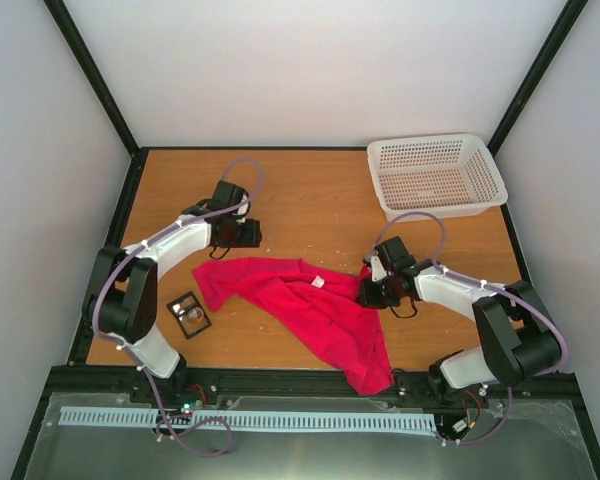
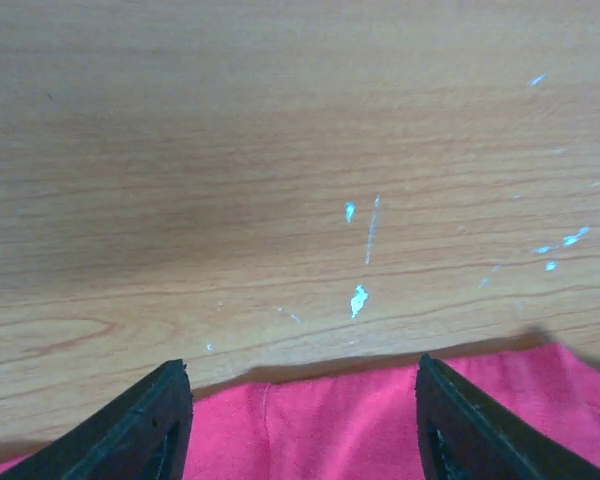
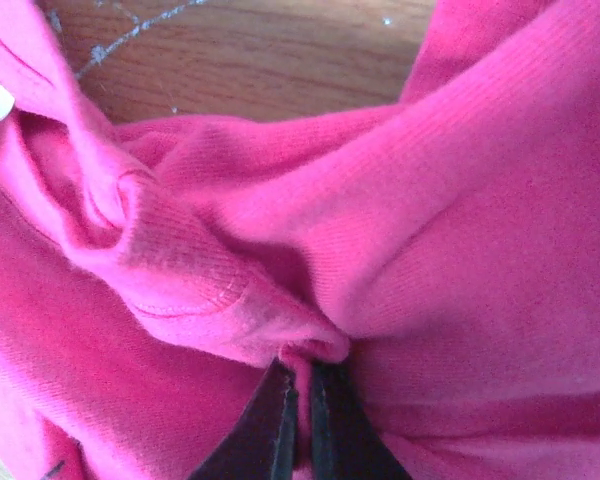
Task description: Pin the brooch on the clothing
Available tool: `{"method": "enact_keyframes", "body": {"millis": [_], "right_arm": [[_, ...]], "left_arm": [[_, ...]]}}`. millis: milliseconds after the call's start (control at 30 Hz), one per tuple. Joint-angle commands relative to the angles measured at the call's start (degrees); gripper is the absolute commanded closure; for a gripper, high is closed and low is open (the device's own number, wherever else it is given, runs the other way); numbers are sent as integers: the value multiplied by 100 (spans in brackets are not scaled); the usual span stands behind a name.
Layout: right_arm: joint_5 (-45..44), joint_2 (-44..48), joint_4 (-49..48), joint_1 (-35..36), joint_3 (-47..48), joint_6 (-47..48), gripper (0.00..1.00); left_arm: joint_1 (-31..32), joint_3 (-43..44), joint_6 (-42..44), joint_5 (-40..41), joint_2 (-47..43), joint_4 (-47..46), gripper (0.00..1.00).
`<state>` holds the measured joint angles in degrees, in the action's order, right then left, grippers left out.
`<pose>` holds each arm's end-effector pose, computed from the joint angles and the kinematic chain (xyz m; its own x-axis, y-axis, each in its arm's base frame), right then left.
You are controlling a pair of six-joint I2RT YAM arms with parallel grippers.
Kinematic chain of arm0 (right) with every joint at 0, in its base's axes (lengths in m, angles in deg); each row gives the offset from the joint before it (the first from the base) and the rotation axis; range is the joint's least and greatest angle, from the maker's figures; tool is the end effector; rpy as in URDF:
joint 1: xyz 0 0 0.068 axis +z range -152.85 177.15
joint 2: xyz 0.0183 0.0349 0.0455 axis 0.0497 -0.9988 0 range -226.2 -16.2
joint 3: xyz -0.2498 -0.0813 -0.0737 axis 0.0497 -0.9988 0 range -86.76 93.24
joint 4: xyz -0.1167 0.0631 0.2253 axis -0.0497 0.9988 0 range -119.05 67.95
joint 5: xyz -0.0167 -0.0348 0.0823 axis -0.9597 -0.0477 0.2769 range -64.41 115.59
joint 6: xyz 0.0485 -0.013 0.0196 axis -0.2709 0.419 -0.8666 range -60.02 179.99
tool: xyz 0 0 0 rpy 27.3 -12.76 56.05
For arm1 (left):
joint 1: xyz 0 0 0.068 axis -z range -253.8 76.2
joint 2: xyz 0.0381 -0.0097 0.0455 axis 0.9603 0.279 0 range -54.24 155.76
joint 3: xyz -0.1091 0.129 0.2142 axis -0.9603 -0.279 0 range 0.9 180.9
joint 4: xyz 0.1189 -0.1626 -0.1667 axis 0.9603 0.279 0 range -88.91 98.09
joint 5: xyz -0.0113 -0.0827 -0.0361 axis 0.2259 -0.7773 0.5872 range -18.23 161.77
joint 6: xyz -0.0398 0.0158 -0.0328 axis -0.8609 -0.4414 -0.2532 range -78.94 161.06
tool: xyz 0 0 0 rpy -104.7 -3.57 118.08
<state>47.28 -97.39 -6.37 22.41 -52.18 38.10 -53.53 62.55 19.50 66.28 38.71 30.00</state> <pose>0.2018 0.1098 0.1375 -0.9768 -0.0779 -0.1995 -0.1624 0.8768 0.4527 0.3069 -0.1170 0.2062 -0.9002 -0.0575 -0.4316 0.0630 0.9636 -0.2598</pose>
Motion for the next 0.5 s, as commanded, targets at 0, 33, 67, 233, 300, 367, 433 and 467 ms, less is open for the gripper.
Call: {"method": "enact_keyframes", "body": {"millis": [0,33,67,233,300,367,433,467], "right_arm": [[-309,-106,136,-3,129,104,98],[-309,-81,139,-3,132,102,98],[-311,-55,155,-8,143,98,97],[-280,-20,148,-3,127,128,97],[-261,-29,142,-3,136,145,97],[-266,-26,140,-3,138,147,97],[-260,-21,132,-6,128,142,97],[-266,-12,129,-3,125,147,97]], "left_arm": [[241,128,483,241,483,400,39],[312,122,485,302,555,405,39],[376,101,495,344,611,399,38],[616,12,415,503,914,335,38],[741,-31,353,812,1050,367,39],[811,-125,255,1012,1160,372,43],[833,-292,185,1046,1226,289,46],[837,-380,139,1069,1252,238,46]]}}
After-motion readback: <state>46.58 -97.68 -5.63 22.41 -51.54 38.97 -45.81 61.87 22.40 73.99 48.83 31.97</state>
